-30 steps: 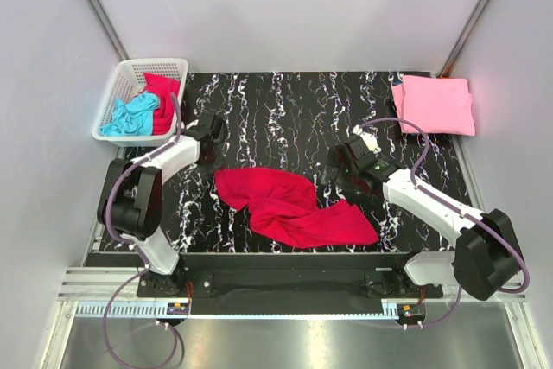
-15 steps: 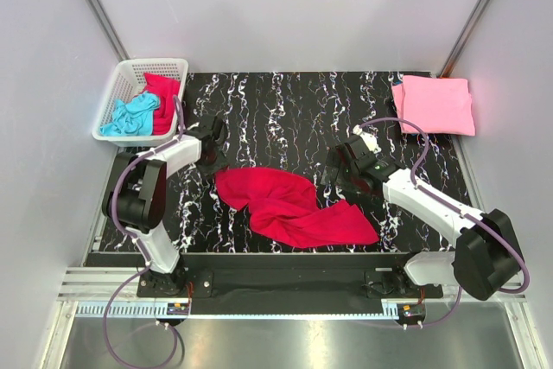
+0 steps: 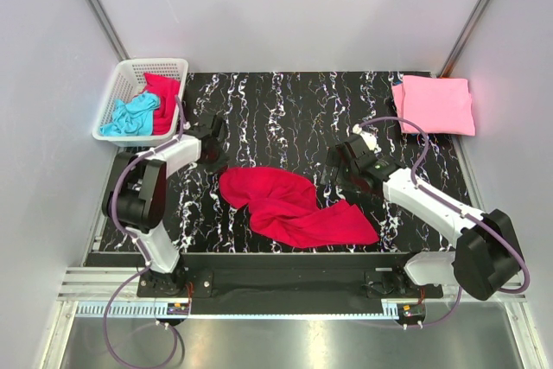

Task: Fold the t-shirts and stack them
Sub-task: Flatten the tshirt out

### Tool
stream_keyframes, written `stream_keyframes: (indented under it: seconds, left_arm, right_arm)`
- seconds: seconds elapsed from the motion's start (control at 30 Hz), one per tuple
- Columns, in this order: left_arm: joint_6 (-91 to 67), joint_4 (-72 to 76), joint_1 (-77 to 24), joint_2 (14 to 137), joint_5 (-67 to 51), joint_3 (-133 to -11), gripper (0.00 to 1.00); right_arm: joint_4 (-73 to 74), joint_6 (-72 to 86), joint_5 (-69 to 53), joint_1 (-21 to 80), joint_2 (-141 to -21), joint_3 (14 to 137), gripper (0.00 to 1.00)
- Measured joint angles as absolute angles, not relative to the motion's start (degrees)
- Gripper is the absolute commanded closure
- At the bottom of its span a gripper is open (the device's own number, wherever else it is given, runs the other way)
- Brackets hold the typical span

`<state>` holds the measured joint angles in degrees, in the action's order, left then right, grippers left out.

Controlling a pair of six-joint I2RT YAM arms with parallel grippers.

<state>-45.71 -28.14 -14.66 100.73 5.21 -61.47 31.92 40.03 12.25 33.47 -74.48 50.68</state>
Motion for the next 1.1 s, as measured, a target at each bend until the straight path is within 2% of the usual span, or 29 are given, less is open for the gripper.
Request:
stream_keyframes:
  seconds: [0.2, 0.5, 0.67, 0.83, 1.1]
  left_arm:
    - [-40.97, -28.69, -17.34, 92.09, -1.52, -63.66, 1.0]
    - [-33.95, -27.9, -22.04, 82.08, -14.0, -85.36, 1.0]
    - [-28.73, -28.27, -25.96, 77.1, -14.41, -92.36, 1.0]
    - [-24.14, -29.91, -28.05, 78.61, -16.19, -105.58, 1.0]
    - [-18.31, -30.65, -33.21, 82.83, -20.64, -120.36, 1.0]
  right_arm:
    - [32.23, 39.35, 10.87, 34.79, -74.48, 51.18, 0.0]
    - [32.97, 39.59, 10.85, 36.07, -71.7, 51.16, 0.0]
    - [33.17, 39.57, 10.94, 36.12, -68.6, 51.18, 0.0]
    - [33.45, 39.55, 10.98, 36.34, -68.23, 51.24, 0.0]
    - [34.46, 39.44, 11.09, 36.88, -68.55, 53.89, 0.0]
